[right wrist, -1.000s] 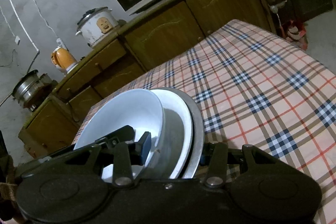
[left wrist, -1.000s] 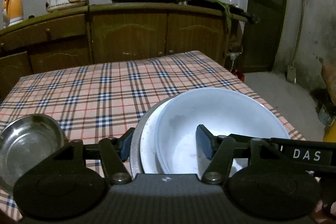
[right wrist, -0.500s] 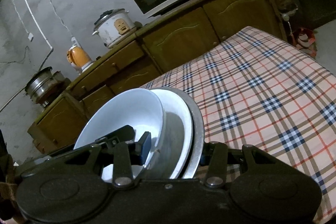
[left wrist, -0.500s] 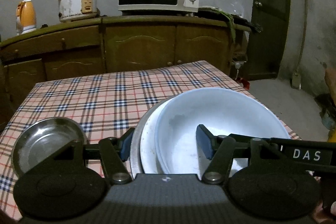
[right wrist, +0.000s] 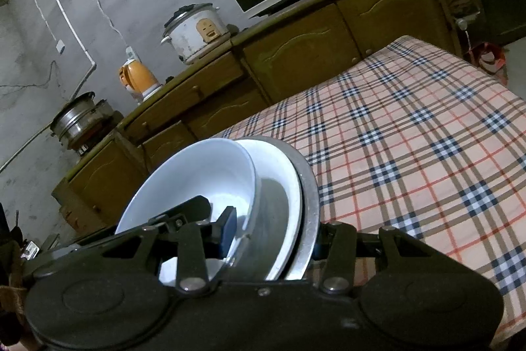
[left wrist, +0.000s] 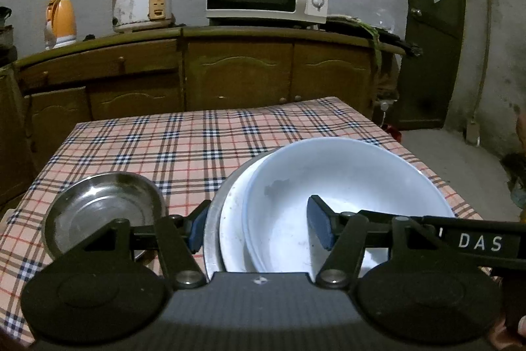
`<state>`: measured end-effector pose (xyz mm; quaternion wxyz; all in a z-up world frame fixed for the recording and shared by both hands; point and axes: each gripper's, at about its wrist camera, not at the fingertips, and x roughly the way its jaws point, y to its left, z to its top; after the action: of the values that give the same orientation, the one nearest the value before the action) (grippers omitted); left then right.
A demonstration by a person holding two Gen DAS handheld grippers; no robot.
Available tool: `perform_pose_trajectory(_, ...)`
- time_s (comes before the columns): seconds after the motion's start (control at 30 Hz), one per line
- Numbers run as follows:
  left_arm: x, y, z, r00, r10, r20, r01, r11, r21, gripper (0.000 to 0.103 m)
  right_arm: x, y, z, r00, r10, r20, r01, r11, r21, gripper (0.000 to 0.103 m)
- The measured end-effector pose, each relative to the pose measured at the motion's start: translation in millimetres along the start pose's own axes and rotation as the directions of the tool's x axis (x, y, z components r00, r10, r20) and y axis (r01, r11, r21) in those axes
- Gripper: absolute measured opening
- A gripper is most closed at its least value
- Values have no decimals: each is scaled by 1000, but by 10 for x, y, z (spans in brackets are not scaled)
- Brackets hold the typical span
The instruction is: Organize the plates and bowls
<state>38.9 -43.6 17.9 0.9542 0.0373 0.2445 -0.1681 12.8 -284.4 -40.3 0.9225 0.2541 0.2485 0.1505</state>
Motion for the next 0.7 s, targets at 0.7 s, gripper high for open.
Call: perform_pose_trajectory(0.7, -74, 329, -48, 1000, -2, -2, 2, 1000, -1, 63, 150, 294, -129, 1000, -1, -9, 1, 1000, 2, 54)
